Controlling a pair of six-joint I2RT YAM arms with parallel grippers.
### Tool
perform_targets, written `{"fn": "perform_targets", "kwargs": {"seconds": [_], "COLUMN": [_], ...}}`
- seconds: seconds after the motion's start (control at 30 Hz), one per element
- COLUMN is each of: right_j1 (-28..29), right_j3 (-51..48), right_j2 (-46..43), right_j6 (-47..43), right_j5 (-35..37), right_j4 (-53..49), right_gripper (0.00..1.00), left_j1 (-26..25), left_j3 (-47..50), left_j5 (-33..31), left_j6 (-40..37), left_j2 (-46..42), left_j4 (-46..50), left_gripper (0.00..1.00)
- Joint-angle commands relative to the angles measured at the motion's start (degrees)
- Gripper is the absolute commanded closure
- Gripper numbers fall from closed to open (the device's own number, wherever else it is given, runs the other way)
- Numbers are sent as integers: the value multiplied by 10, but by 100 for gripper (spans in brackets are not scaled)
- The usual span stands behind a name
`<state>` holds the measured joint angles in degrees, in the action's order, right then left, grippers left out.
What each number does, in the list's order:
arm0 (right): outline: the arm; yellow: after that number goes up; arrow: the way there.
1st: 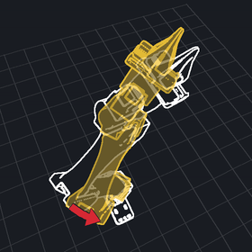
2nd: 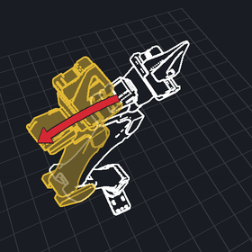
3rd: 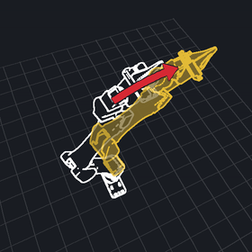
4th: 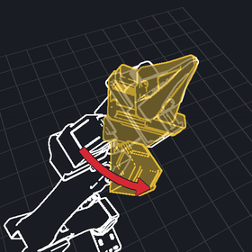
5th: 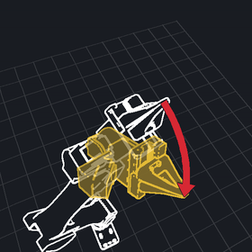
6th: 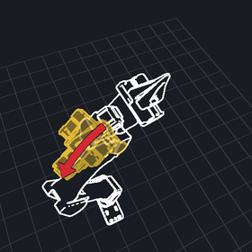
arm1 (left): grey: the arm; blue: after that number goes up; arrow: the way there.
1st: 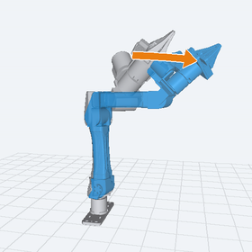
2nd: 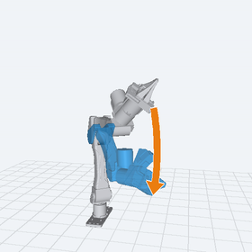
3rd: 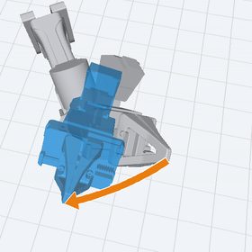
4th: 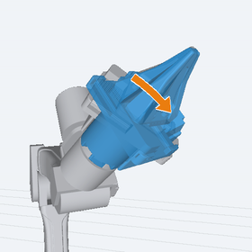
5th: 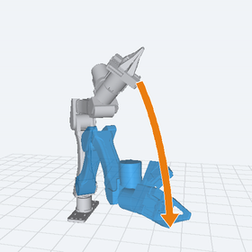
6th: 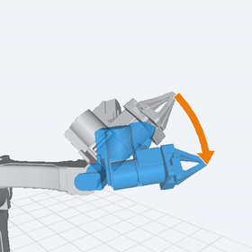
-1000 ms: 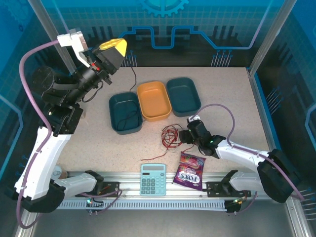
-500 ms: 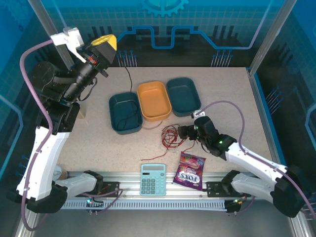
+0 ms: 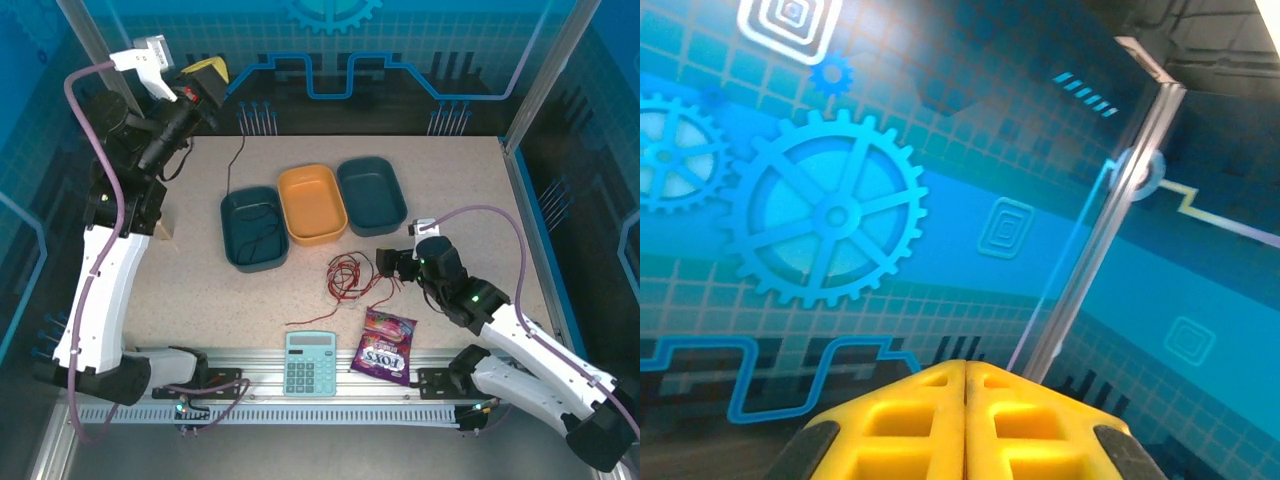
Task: Untangle the cables
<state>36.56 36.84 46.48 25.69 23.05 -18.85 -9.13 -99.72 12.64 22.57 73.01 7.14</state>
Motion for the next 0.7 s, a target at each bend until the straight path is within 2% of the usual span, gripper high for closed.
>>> {"fn": "perform_targets", "kwargs": {"seconds": [0.0,0.23,0.67], "right_j1": [-8,-8,-8], "right_j3": [16,19,16], "right_j2": [-10,-8,-1], "right_j6": [4,8,18], "right_j5": [14,7,11], "right_j4": [-24,-24,-25], "right_gripper": [0,0,0], "left_j1": [22,47,49], "left_j3": [-4,42,118], "left_j5": [2,-2,-33], "left_j6": [19,22,-19], "left_j2": [5,8,-14], "left_j4": [0,8,62], "left_gripper": [100,100,100]}}
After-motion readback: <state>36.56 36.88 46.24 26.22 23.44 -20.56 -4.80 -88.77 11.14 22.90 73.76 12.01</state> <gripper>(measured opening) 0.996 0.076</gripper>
